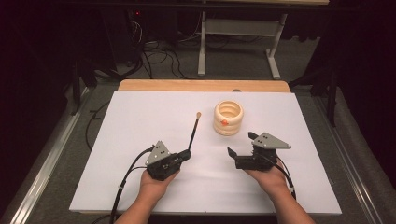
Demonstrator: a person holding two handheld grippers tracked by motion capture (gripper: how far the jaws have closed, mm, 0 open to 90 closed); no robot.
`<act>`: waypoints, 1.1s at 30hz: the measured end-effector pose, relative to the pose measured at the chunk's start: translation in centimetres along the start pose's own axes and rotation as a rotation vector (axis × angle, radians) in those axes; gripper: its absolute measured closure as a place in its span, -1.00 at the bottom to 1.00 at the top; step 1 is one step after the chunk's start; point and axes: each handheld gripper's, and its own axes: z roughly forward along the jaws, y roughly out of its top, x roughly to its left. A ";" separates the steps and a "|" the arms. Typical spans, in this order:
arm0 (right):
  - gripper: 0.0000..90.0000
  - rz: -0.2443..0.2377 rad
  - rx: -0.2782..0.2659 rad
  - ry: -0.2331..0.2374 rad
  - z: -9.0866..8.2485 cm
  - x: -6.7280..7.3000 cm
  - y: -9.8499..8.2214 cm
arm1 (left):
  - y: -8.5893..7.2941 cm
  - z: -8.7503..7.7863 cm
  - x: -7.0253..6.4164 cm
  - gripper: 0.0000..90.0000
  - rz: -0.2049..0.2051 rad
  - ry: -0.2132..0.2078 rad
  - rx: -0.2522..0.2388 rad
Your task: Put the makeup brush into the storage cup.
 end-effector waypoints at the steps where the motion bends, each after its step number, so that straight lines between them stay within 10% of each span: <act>1: -0.83 -0.006 -0.002 0.002 0.2 0.1 0.3 | 0.0 0.0 0.0 0.91 0.000 0.000 0.000; 20: -0.71 -0.066 0.010 0.044 2.7 2.7 1.5 | -0.1 -0.1 -0.3 0.91 -0.001 -0.010 -0.007; 33: -0.54 0.015 -0.034 0.135 1.9 3.2 0.7 | -0.5 0.5 -1.2 0.91 0.016 -0.038 0.006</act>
